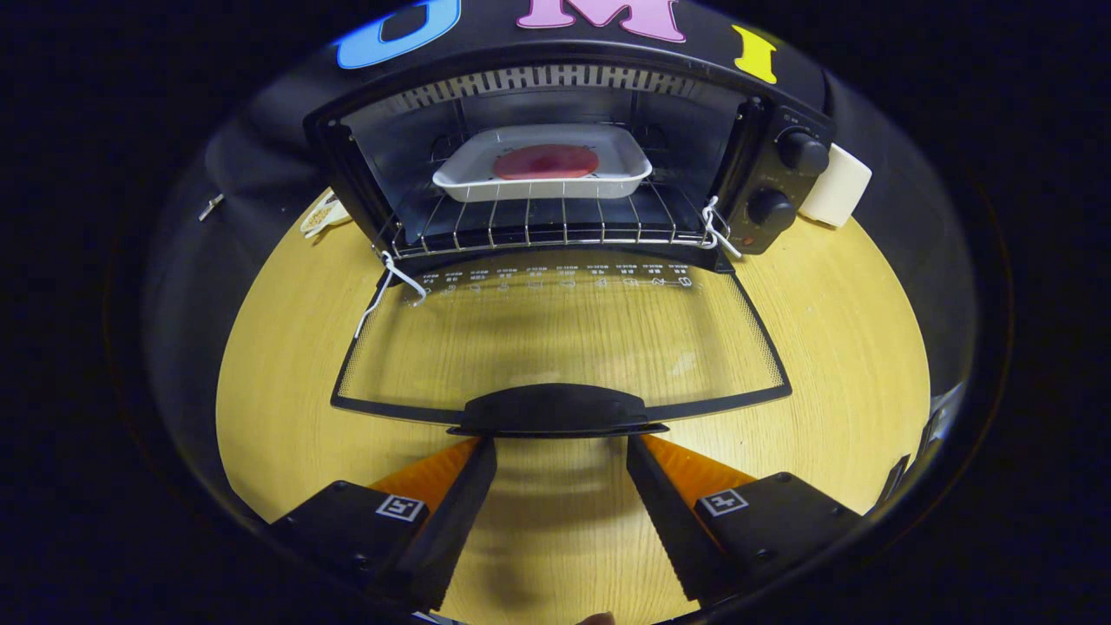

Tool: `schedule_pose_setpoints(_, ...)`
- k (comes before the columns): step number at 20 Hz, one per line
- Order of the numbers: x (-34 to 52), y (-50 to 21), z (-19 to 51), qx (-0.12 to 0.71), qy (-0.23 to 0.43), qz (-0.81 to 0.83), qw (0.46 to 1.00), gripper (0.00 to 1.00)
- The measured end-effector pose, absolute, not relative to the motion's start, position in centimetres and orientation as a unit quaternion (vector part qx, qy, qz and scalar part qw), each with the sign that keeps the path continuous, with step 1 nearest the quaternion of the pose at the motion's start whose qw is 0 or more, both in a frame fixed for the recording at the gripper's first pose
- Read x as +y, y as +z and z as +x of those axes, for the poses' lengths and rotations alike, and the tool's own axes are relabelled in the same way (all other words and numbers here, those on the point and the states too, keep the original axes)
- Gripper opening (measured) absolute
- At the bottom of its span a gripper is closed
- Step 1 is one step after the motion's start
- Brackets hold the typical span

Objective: Open the toaster oven, put the food inside, and close the toaster oven door.

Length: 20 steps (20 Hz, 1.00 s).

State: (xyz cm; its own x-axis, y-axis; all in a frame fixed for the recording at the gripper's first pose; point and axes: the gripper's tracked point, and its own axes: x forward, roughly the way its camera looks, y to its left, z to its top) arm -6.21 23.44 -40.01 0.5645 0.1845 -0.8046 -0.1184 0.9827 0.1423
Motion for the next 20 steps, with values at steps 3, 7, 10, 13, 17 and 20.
schedule_pose_setpoints(3, 23.2, -38.1, -6.5, 0.435, 0.09, 0.044, 0.895, 0.99)
schedule_pose_setpoints(7, 22.7, -34.1, -6.7, 0.386, 0.098, 0.057, 0.916, 0.99)
schedule_pose_setpoints(10, 22.2, -31.2, -6.0, 0.342, 0.102, 0.039, 0.933, 0.98)
schedule_pose_setpoints(13, 21.9, -28.7, -4.9, 0.319, 0.102, 0.043, 0.941, 0.99)
schedule_pose_setpoints(17, 21.5, -25.8, -2.7, 0.287, 0.095, 0.053, 0.952, 0.99)
schedule_pose_setpoints(20, 21.5, -23.3, -0.5, 0.255, 0.096, 0.051, 0.961, 0.99)
